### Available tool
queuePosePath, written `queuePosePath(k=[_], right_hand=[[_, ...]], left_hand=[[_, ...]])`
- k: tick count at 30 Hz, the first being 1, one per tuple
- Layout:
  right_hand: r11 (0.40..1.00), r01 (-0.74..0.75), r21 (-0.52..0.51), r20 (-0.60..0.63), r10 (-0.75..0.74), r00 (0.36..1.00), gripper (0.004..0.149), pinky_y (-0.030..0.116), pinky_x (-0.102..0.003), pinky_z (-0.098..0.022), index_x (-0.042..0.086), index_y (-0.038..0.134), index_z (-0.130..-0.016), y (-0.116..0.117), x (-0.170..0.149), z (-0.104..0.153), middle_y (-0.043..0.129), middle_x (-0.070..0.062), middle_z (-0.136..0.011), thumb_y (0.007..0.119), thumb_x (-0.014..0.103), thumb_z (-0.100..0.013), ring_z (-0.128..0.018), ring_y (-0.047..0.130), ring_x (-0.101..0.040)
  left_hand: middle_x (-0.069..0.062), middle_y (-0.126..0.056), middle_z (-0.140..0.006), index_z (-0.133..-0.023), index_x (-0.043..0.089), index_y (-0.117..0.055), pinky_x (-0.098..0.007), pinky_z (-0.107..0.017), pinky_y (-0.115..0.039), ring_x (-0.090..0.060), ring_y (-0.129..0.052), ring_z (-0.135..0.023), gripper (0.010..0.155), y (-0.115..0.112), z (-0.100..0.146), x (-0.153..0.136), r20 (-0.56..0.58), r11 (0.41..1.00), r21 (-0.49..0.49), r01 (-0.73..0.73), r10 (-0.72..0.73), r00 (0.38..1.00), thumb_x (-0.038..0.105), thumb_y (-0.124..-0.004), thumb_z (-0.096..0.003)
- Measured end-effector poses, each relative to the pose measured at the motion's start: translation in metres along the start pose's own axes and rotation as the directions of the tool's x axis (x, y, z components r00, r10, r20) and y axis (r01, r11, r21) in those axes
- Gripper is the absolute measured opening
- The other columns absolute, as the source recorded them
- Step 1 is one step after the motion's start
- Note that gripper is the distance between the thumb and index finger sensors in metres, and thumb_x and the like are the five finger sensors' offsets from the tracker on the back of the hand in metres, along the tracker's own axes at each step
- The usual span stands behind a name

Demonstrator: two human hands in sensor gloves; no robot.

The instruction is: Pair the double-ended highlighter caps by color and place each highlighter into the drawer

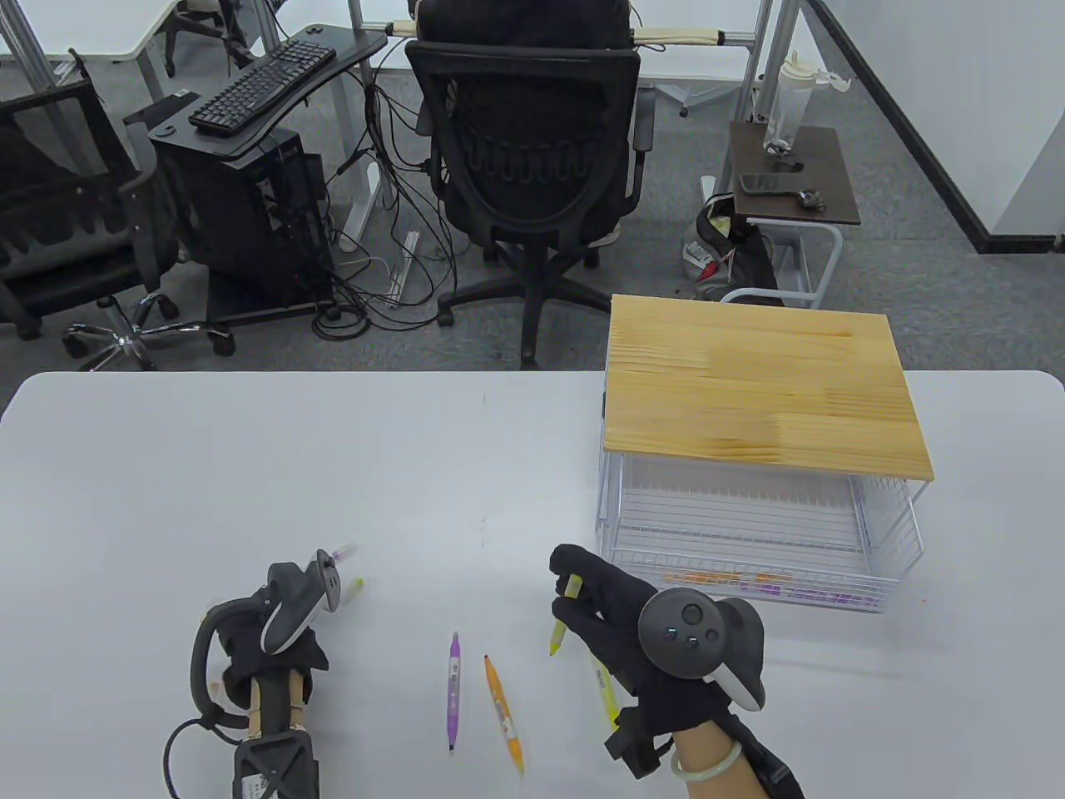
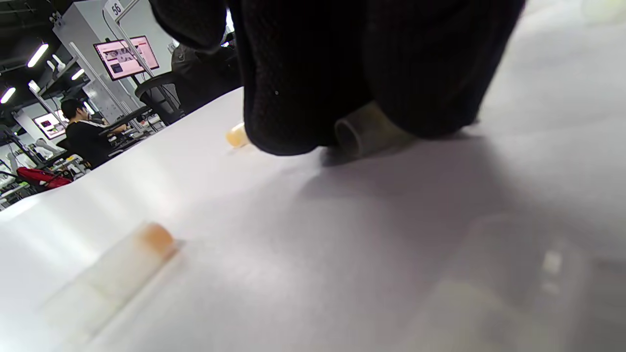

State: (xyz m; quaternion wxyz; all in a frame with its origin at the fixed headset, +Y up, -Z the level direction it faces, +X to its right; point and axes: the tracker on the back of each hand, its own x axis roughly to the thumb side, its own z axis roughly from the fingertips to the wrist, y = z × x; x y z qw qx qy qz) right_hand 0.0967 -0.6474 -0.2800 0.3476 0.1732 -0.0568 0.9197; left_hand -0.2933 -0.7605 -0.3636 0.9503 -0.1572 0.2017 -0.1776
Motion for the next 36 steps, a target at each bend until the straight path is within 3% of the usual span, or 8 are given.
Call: queuePosePath(k=[5, 9, 12, 15, 17, 21, 26, 36], right_hand=[[0.999, 0.041, 0.023, -0.006, -0.041, 0.999, 0.047, 0.071, -0.035, -0.080, 0.041, 0.053, -0.102, -0.003, -0.005, -0.002, 0.080, 0.010, -0.099, 0.076, 0.045, -0.061, -0.078, 0.096, -0.011], [0.994, 0.072, 0.079, -0.031, -0.070, 0.997, 0.046, 0.072, -0.037, -0.077, 0.040, 0.058, -0.097, 0.005, -0.013, -0.008, 0.083, 0.008, -0.090, 0.077, 0.050, -0.057, -0.067, 0.095, -0.011], [0.996, 0.031, 0.088, -0.061, -0.026, 0.998, 0.045, 0.070, -0.038, -0.077, 0.043, 0.056, -0.096, 0.015, -0.018, -0.012, 0.082, 0.014, -0.080, 0.076, 0.053, -0.056, -0.060, 0.090, -0.009], [0.990, 0.053, 0.132, -0.071, -0.044, 0.996, 0.043, 0.064, -0.042, -0.083, 0.045, 0.053, -0.099, 0.023, -0.023, -0.014, 0.079, 0.014, -0.092, 0.074, 0.048, -0.061, -0.074, 0.089, -0.012], [0.981, 0.094, 0.167, -0.072, -0.082, 0.994, 0.043, 0.057, -0.047, -0.086, 0.048, 0.050, -0.101, 0.026, -0.026, -0.015, 0.073, 0.014, -0.103, 0.071, 0.045, -0.064, -0.088, 0.083, -0.015], [0.956, 0.192, 0.222, -0.084, -0.177, 0.981, 0.044, 0.051, -0.048, -0.089, 0.048, 0.042, -0.106, 0.029, -0.033, -0.017, 0.065, 0.015, -0.110, 0.065, 0.045, -0.068, -0.097, 0.077, -0.015], [0.915, 0.293, 0.278, -0.070, -0.285, 0.956, 0.044, 0.047, -0.047, -0.091, 0.049, 0.038, -0.106, 0.031, -0.034, -0.020, 0.060, 0.018, -0.113, 0.062, 0.046, -0.070, -0.101, 0.073, -0.012], [0.914, 0.286, 0.287, -0.072, -0.277, 0.958, 0.044, 0.046, -0.046, -0.091, 0.050, 0.037, -0.106, 0.035, -0.033, -0.020, 0.060, 0.019, -0.113, 0.061, 0.047, -0.070, -0.101, 0.072, -0.012]], left_hand=[[-0.001, -0.094, -0.086, -0.102, 0.026, -0.069, -0.057, -0.070, -0.061, -0.021, -0.099, -0.068, 0.059, 0.014, 0.022, -0.011, 0.083, 0.989, 0.070, -0.132, 0.126, 0.989, 0.032, -0.080, -0.0437], [-0.005, -0.090, -0.088, -0.096, 0.026, -0.079, -0.058, -0.067, -0.063, -0.024, -0.097, -0.068, 0.049, 0.037, 0.050, -0.024, 0.232, 0.903, 0.163, -0.397, 0.356, 0.905, 0.032, -0.071, -0.0470], [-0.004, -0.095, -0.080, -0.091, 0.021, -0.083, -0.056, -0.063, -0.067, -0.022, -0.099, -0.059, 0.049, 0.051, 0.068, -0.027, 0.389, 0.742, 0.187, -0.644, 0.546, 0.742, 0.038, -0.074, -0.0464], [-0.006, -0.097, -0.076, -0.090, 0.018, -0.084, -0.054, -0.061, -0.069, -0.022, -0.100, -0.054, 0.048, 0.054, 0.073, -0.021, 0.502, 0.558, 0.086, -0.826, 0.692, 0.519, 0.039, -0.074, -0.0469], [-0.009, -0.096, -0.079, -0.090, 0.015, -0.083, -0.054, -0.062, -0.068, -0.023, -0.101, -0.055, 0.047, 0.054, 0.073, -0.015, 0.542, 0.476, -0.022, -0.879, 0.744, 0.390, 0.034, -0.073, -0.0478], [-0.012, -0.097, -0.077, -0.090, 0.011, -0.082, -0.052, -0.061, -0.068, -0.023, -0.102, -0.053, 0.046, 0.052, 0.071, -0.003, 0.567, 0.388, -0.202, -0.899, 0.795, 0.216, 0.031, -0.071, -0.0495], [-0.012, -0.098, -0.074, -0.089, 0.010, -0.082, -0.050, -0.060, -0.070, -0.022, -0.103, -0.051, 0.046, 0.055, 0.074, 0.005, 0.593, 0.398, -0.250, -0.882, 0.784, 0.185, 0.031, -0.071, -0.0500], [-0.012, -0.099, -0.073, -0.089, 0.010, -0.082, -0.050, -0.060, -0.071, -0.022, -0.104, -0.050, 0.046, 0.058, 0.077, 0.012, 0.611, 0.384, -0.306, -0.871, 0.781, 0.130, 0.032, -0.070, -0.0504]])
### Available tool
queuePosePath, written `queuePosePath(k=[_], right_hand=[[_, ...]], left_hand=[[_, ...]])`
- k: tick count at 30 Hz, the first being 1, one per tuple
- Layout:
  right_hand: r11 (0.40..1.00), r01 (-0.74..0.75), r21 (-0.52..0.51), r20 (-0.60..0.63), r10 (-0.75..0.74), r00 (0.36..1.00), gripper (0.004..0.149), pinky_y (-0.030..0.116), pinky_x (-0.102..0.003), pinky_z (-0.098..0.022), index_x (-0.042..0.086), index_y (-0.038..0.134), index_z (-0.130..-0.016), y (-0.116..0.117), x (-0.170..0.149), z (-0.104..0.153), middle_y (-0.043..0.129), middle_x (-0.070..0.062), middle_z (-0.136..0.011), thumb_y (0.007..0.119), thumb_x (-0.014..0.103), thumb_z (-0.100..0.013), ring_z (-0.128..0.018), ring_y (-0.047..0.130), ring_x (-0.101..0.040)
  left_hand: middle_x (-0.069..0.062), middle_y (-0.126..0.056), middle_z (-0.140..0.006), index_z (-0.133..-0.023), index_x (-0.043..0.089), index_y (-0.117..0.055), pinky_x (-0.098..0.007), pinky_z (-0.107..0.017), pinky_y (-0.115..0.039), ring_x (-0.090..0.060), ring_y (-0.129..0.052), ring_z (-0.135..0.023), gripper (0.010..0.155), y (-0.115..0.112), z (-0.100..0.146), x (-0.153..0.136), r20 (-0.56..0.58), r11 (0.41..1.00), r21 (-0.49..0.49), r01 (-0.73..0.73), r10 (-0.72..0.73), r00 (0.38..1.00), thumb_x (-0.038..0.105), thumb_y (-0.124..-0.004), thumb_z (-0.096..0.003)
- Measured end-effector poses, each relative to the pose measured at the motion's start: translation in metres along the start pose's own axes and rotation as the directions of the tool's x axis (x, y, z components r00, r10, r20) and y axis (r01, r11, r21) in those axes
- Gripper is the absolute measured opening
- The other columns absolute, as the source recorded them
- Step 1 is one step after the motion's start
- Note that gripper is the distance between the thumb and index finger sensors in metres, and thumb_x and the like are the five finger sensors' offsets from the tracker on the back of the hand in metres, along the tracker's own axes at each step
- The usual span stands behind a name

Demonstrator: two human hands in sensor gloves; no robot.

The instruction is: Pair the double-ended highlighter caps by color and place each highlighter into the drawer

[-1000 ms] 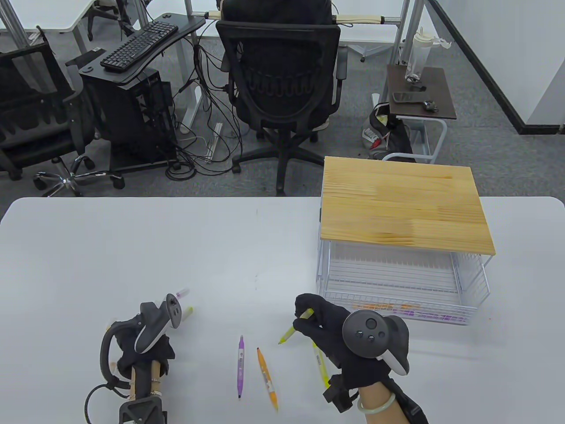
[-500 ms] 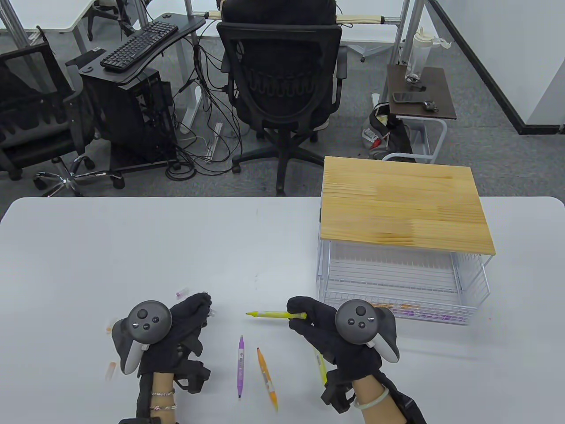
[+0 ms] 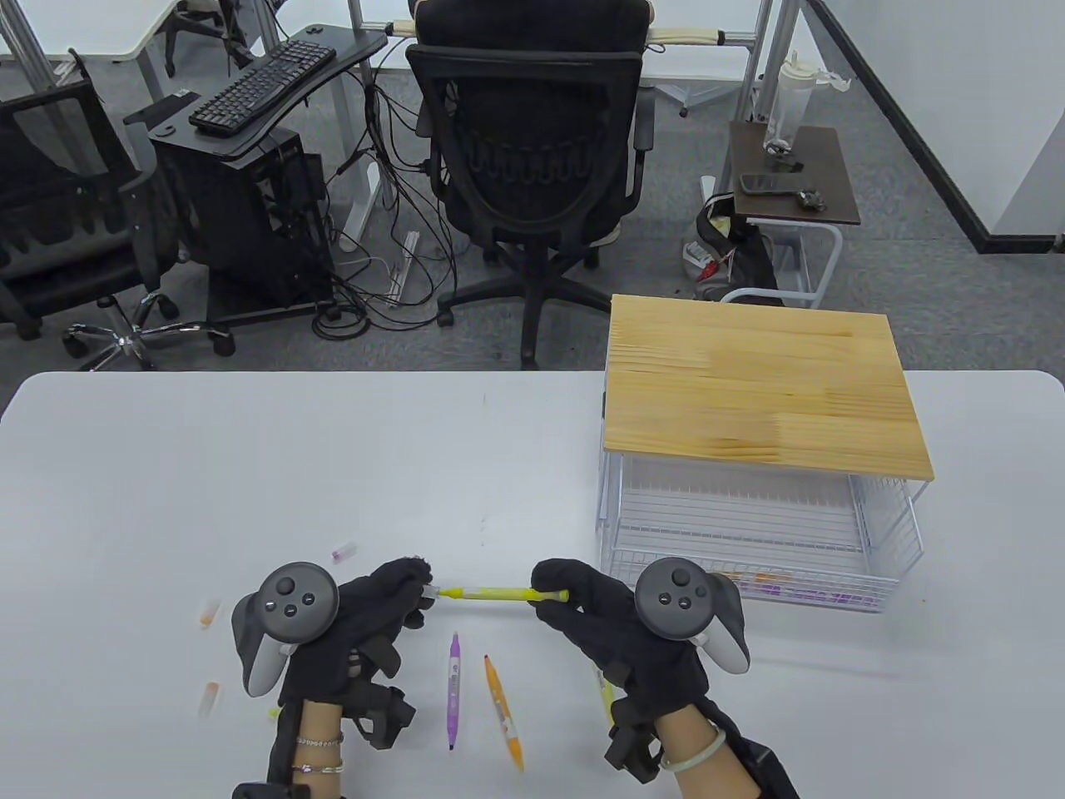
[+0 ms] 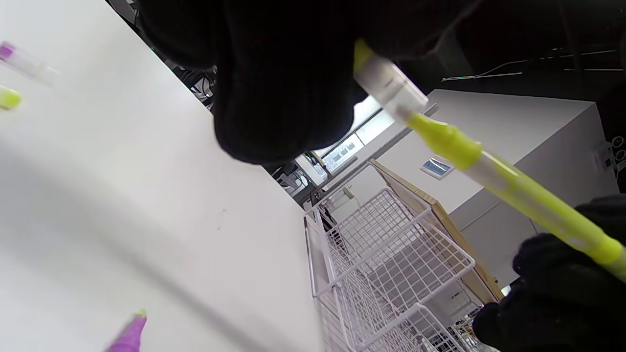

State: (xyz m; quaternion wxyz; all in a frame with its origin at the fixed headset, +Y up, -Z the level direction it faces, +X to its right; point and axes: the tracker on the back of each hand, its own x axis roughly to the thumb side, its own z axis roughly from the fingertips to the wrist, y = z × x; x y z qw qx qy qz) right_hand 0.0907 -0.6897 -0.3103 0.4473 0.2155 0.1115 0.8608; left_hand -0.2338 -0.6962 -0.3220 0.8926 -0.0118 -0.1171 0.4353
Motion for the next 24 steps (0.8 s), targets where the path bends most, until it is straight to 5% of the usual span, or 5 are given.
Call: queuePosePath(k=[5, 8, 18, 24], right_hand=[[1.000, 0.025, -0.011, 0.000, -0.025, 1.000, 0.044, 0.046, -0.045, -0.092, 0.049, 0.032, -0.108, -0.003, -0.002, 0.001, 0.058, 0.022, -0.114, 0.055, 0.048, -0.071, -0.103, 0.071, -0.010], [0.999, 0.048, -0.023, 0.002, -0.048, 0.999, 0.047, 0.045, -0.045, -0.092, 0.044, 0.028, -0.112, -0.008, -0.004, 0.003, 0.058, 0.022, -0.114, 0.048, 0.049, -0.070, -0.103, 0.071, -0.010], [0.937, -0.288, -0.195, -0.099, 0.273, 0.957, 0.048, 0.047, -0.047, -0.090, 0.037, 0.049, -0.107, -0.011, 0.003, 0.009, 0.075, 0.016, -0.101, 0.050, 0.054, -0.061, -0.095, 0.078, -0.016], [0.952, -0.256, -0.167, -0.092, 0.243, 0.966, 0.048, 0.048, -0.048, -0.089, 0.035, 0.059, -0.100, -0.010, 0.000, 0.008, 0.081, 0.012, -0.089, 0.047, 0.058, -0.059, -0.086, 0.081, -0.019]], left_hand=[[-0.013, -0.095, -0.079, -0.097, 0.011, -0.076, -0.052, -0.063, -0.067, -0.024, -0.101, -0.056, 0.054, -0.007, -0.002, 0.006, 0.057, 0.991, -0.109, -0.072, 0.079, 0.995, 0.039, -0.074, -0.0499], [-0.011, -0.094, -0.081, -0.098, 0.014, -0.075, -0.053, -0.065, -0.066, -0.023, -0.100, -0.058, 0.052, -0.010, -0.002, 0.013, 0.101, 0.983, -0.184, 0.011, 0.008, 0.995, 0.034, -0.076, -0.0500], [-0.009, -0.097, -0.081, -0.093, 0.014, -0.081, -0.052, -0.065, -0.068, -0.022, -0.102, -0.059, 0.048, -0.011, 0.004, 0.030, 0.158, 0.986, -0.046, 0.162, -0.153, 0.976, 0.031, -0.080, -0.0472], [-0.010, -0.100, -0.076, -0.089, 0.012, -0.084, -0.050, -0.065, -0.070, -0.021, -0.104, -0.053, 0.047, -0.009, 0.008, 0.037, 0.195, 0.978, -0.003, 0.208, -0.204, 0.959, 0.030, -0.082, -0.0454]])
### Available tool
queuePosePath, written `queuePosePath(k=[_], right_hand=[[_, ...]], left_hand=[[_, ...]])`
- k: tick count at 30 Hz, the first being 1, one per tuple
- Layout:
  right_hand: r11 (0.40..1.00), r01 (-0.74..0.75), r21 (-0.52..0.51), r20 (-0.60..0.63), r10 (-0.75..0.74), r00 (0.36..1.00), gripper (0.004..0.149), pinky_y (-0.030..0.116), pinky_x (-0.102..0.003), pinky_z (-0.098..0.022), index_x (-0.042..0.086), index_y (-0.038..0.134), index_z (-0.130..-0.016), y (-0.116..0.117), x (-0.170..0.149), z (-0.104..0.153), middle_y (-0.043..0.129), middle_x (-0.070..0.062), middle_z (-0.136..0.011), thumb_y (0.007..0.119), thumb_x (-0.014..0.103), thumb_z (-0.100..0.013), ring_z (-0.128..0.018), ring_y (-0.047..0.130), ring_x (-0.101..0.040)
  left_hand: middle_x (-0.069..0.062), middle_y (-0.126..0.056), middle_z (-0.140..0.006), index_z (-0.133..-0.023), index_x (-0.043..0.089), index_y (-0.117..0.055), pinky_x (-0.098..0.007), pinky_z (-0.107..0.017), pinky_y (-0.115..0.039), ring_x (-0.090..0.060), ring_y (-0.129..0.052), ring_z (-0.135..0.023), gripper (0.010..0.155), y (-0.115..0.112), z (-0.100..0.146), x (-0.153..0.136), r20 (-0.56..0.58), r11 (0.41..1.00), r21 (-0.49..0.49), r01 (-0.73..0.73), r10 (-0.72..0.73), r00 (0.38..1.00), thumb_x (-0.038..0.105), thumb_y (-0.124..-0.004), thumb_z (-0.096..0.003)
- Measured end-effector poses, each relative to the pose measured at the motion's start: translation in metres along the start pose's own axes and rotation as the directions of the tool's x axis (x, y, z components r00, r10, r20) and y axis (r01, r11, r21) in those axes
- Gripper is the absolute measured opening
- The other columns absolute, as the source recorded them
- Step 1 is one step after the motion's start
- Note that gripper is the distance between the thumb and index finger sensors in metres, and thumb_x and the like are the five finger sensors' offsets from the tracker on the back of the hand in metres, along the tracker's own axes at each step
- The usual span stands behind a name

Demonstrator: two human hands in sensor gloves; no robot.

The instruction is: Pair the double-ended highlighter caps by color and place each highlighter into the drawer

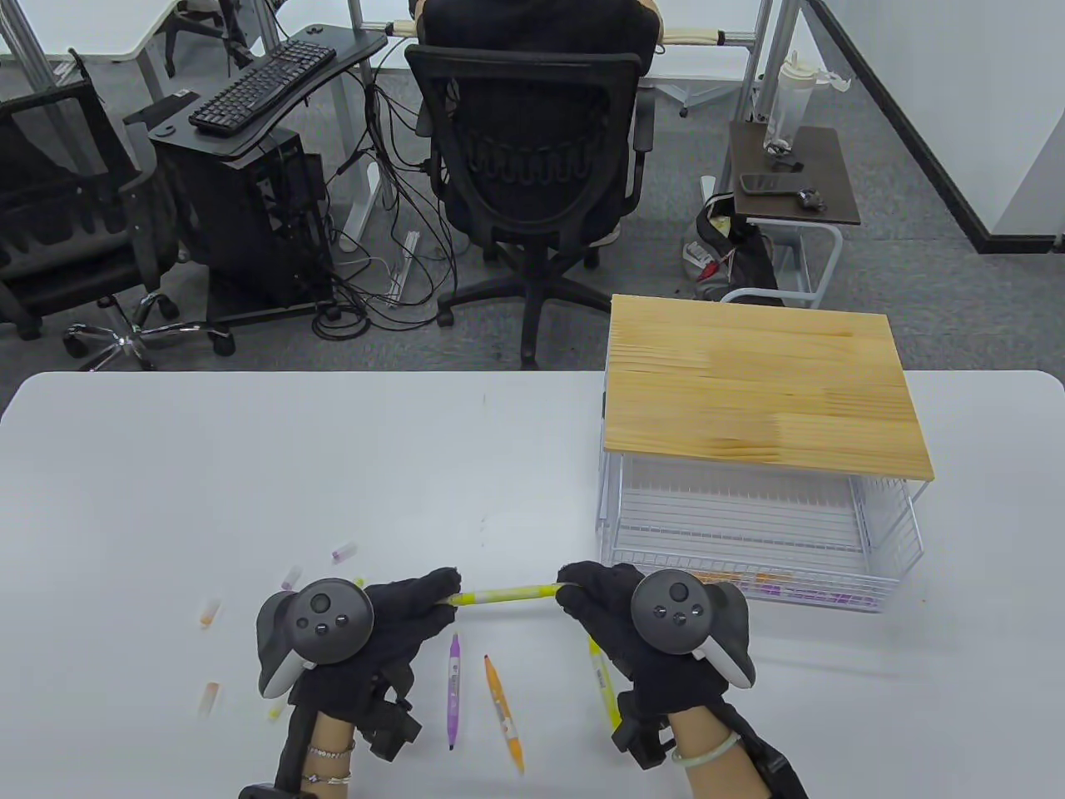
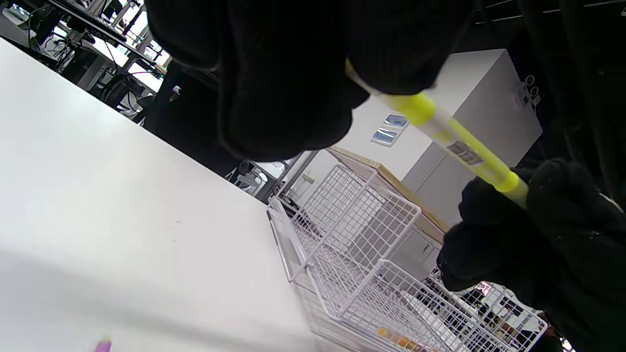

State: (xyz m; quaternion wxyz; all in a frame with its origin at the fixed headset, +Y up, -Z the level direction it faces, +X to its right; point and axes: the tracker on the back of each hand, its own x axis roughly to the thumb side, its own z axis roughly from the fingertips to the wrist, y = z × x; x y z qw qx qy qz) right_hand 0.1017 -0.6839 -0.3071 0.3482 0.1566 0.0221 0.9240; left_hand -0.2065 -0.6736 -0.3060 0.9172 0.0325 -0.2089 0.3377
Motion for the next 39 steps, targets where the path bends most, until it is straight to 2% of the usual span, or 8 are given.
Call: queuePosePath(k=[7, 12, 16, 19, 22, 30, 34, 39], right_hand=[[0.995, 0.084, 0.054, 0.001, -0.084, 0.996, 0.048, 0.051, -0.048, -0.087, 0.029, 0.064, -0.096, -0.002, -0.006, -0.002, 0.084, 0.009, -0.081, 0.046, 0.058, -0.062, -0.078, 0.084, -0.020], [0.995, 0.084, 0.046, -0.010, -0.084, 0.996, 0.047, 0.050, -0.051, -0.086, 0.032, 0.061, -0.099, -0.002, -0.008, -0.003, 0.082, 0.009, -0.090, 0.051, 0.058, -0.061, -0.085, 0.082, -0.022], [0.997, 0.068, 0.022, -0.014, -0.067, 0.998, 0.046, 0.047, -0.053, -0.086, 0.035, 0.059, -0.102, -0.005, -0.008, -0.002, 0.079, 0.008, -0.099, 0.057, 0.056, -0.061, -0.093, 0.078, -0.025], [0.997, 0.035, -0.067, -0.029, -0.037, 0.999, 0.045, 0.042, -0.056, -0.087, 0.039, 0.058, -0.103, -0.016, -0.009, 0.002, 0.072, 0.008, -0.109, 0.061, 0.054, -0.061, -0.103, 0.070, -0.028], [0.986, -0.002, -0.168, -0.051, -0.006, 0.999, 0.045, 0.038, -0.058, -0.087, 0.040, 0.060, -0.102, -0.033, -0.013, 0.011, 0.061, 0.006, -0.118, 0.063, 0.054, -0.060, -0.110, 0.063, -0.029], [0.922, 0.041, -0.386, -0.088, -0.082, 0.993, 0.045, 0.030, -0.063, -0.084, 0.031, 0.067, -0.100, -0.081, -0.030, 0.041, 0.052, -0.004, -0.124, 0.063, 0.051, -0.060, -0.114, 0.052, -0.038], [0.876, -0.131, -0.465, -0.237, 0.020, 0.971, 0.044, 0.029, -0.063, -0.083, 0.030, 0.068, -0.100, -0.089, -0.045, 0.045, 0.051, -0.004, -0.125, 0.064, 0.050, -0.060, -0.114, 0.050, -0.040], [0.841, -0.282, -0.463, -0.412, 0.078, 0.908, 0.044, 0.026, -0.064, -0.081, 0.032, 0.065, -0.101, -0.082, -0.067, 0.035, 0.044, -0.005, -0.126, 0.062, 0.050, -0.060, -0.116, 0.044, -0.041]], left_hand=[[-0.010, -0.102, -0.073, -0.087, 0.012, -0.086, -0.049, -0.064, -0.071, -0.020, -0.106, -0.050, 0.047, 0.000, 0.002, 0.013, 0.029, 0.995, 0.031, 0.095, -0.096, 0.995, 0.030, -0.083, -0.0436], [-0.007, -0.099, -0.078, -0.090, 0.015, -0.083, -0.051, -0.066, -0.069, -0.020, -0.103, -0.055, 0.048, -0.007, 0.000, 0.013, 0.014, 0.992, 0.017, 0.127, -0.127, 0.992, 0.034, -0.081, -0.0459], [-0.007, -0.093, -0.089, -0.097, 0.020, -0.077, -0.057, -0.070, -0.060, -0.023, -0.099, -0.067, 0.053, -0.012, -0.003, 0.007, -0.014, 0.995, -0.004, 0.103, -0.103, 0.995, 0.041, -0.076, -0.0477], [-0.009, -0.083, -0.101, -0.103, 0.024, -0.070, -0.061, -0.072, -0.053, -0.029, -0.091, -0.081, 0.062, -0.015, -0.003, 0.001, -0.039, 0.994, 0.011, 0.104, -0.104, 0.994, 0.050, -0.073, -0.0471], [-0.010, -0.075, -0.109, -0.106, 0.028, -0.066, -0.065, -0.074, -0.047, -0.033, -0.083, -0.091, 0.066, -0.016, -0.004, -0.006, -0.081, 0.982, -0.005, 0.187, -0.187, 0.979, 0.056, -0.071, -0.0458], [-0.009, -0.071, -0.113, -0.107, 0.031, -0.064, -0.066, -0.075, -0.042, -0.037, -0.074, -0.099, 0.067, -0.023, -0.009, -0.027, -0.176, 0.949, -0.090, 0.303, -0.314, 0.933, 0.057, -0.070, -0.0455], [-0.009, -0.072, -0.113, -0.107, 0.031, -0.065, -0.067, -0.074, -0.042, -0.037, -0.074, -0.099, 0.066, -0.027, -0.011, -0.029, -0.184, 0.937, -0.133, 0.322, -0.343, 0.921, 0.056, -0.070, -0.0458], [-0.009, -0.074, -0.111, -0.106, 0.030, -0.068, -0.067, -0.074, -0.043, -0.037, -0.076, -0.098, 0.065, -0.029, -0.013, -0.028, -0.179, 0.936, -0.165, 0.312, -0.339, 0.923, 0.056, -0.069, -0.0464]])
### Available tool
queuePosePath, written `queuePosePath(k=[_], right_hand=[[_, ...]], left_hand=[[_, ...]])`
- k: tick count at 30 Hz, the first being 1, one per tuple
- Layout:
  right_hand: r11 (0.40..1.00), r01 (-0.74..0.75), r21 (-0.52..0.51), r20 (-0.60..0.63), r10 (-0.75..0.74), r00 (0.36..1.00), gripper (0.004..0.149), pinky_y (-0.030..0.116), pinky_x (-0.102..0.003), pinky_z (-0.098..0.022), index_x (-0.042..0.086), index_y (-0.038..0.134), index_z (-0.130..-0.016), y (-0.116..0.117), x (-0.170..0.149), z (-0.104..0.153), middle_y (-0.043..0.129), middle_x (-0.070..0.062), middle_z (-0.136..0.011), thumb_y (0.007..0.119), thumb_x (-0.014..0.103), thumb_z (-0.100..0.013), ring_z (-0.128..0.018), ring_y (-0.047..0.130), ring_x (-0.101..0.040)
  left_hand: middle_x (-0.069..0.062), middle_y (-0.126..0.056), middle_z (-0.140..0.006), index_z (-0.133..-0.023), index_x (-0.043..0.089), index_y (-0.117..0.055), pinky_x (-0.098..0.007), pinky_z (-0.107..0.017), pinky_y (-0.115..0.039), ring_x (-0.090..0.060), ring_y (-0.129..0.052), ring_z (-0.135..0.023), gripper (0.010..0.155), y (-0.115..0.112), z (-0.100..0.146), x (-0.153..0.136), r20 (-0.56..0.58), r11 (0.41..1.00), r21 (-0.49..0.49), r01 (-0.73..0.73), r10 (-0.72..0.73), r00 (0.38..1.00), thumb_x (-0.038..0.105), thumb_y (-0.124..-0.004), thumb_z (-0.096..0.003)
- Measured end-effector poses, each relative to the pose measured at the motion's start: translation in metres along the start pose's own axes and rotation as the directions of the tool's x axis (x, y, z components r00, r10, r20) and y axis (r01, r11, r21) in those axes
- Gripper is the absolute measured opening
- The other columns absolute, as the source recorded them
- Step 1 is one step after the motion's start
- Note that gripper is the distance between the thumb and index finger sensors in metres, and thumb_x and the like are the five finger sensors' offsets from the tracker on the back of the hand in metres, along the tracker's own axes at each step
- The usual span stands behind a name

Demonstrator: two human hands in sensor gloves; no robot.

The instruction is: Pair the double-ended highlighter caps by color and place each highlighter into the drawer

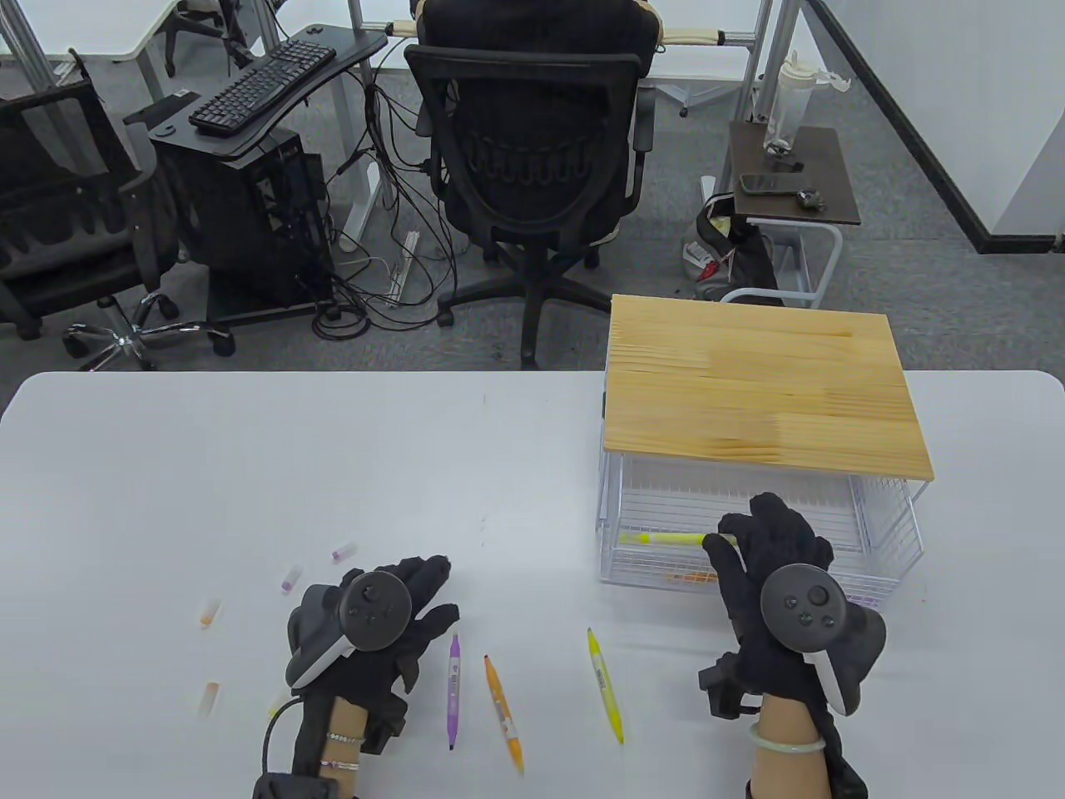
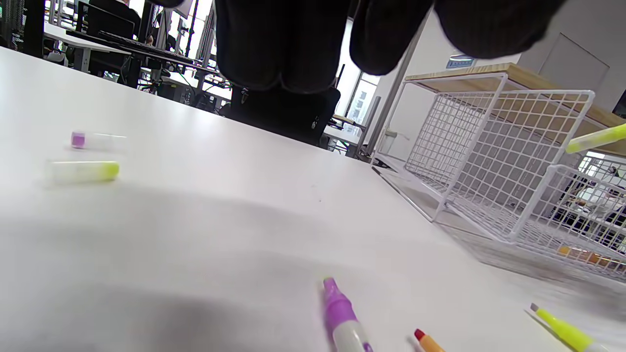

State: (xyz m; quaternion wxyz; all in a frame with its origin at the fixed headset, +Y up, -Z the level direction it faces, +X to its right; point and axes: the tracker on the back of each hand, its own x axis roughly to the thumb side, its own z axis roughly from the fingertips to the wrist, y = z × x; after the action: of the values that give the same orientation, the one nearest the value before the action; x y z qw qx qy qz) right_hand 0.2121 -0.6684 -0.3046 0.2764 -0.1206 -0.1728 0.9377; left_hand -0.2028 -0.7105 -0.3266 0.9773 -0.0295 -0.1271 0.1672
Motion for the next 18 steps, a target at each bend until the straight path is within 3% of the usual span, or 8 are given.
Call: queuePosePath(k=[9, 18], right_hand=[[0.989, -0.061, 0.137, -0.089, 0.073, 0.993, 0.044, 0.019, -0.065, -0.079, 0.040, 0.062, -0.103, 0.045, -0.013, -0.014, 0.036, -0.006, -0.129, 0.056, 0.050, -0.061, -0.117, 0.035, -0.045], [0.977, -0.097, 0.191, -0.094, 0.117, 0.989, 0.043, 0.020, -0.067, -0.077, 0.045, 0.065, -0.103, 0.062, -0.014, -0.015, 0.037, -0.007, -0.130, 0.056, 0.048, -0.061, -0.116, 0.035, -0.048]], left_hand=[[-0.009, -0.075, -0.111, -0.105, 0.029, -0.069, -0.067, -0.074, -0.043, -0.037, -0.077, -0.097, 0.064, 0.000, 0.000, -0.001, 0.004, 1.000, -0.014, -0.002, 0.002, 1.000, 0.055, -0.069, -0.0468], [-0.008, -0.075, -0.111, -0.105, 0.029, -0.069, -0.067, -0.074, -0.043, -0.037, -0.076, -0.098, 0.064, 0.001, 0.000, -0.001, -0.005, 1.000, -0.028, 0.003, -0.003, 1.000, 0.055, -0.069, -0.0469]])
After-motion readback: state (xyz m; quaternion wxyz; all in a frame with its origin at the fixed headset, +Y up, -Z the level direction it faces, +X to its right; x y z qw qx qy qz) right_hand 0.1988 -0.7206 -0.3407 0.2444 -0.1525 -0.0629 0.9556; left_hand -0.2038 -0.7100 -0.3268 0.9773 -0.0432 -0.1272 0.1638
